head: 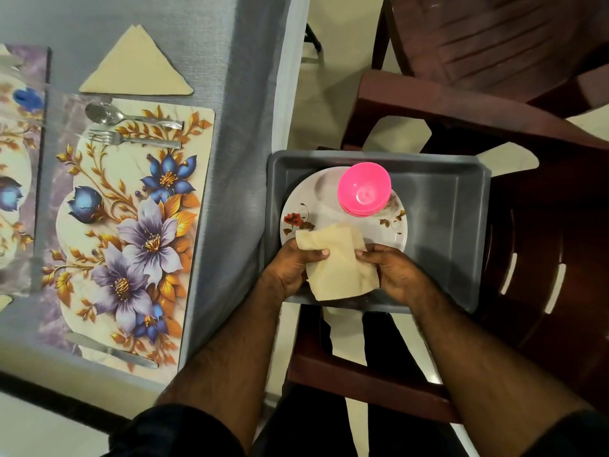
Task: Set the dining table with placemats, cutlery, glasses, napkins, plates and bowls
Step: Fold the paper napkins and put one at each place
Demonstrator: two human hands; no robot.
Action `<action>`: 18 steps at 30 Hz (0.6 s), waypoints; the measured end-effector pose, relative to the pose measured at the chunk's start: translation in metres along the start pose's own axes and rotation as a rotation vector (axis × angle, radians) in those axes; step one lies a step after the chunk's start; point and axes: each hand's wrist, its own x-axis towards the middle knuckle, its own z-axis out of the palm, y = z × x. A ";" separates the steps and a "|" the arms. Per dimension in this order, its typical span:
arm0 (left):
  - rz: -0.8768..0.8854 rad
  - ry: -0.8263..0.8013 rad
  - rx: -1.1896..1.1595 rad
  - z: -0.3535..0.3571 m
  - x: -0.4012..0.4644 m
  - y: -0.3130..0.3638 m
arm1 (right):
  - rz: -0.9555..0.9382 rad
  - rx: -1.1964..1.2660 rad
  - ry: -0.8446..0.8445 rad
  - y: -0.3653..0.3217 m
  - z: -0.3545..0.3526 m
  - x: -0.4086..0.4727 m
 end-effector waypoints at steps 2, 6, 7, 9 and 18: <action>0.014 0.080 0.018 -0.002 0.002 0.000 | -0.012 -0.050 0.013 -0.003 0.002 -0.004; 0.036 0.295 0.233 0.001 0.011 0.001 | -0.097 -0.061 0.184 -0.005 -0.003 -0.012; 0.050 0.340 0.283 0.003 0.013 0.000 | -0.124 -0.052 0.213 -0.006 -0.006 -0.014; 0.094 0.411 0.351 0.005 0.017 -0.001 | -0.169 -0.054 0.254 -0.008 -0.010 -0.020; 0.155 0.461 0.354 0.011 0.015 -0.002 | -0.349 -0.170 0.476 -0.025 -0.009 -0.048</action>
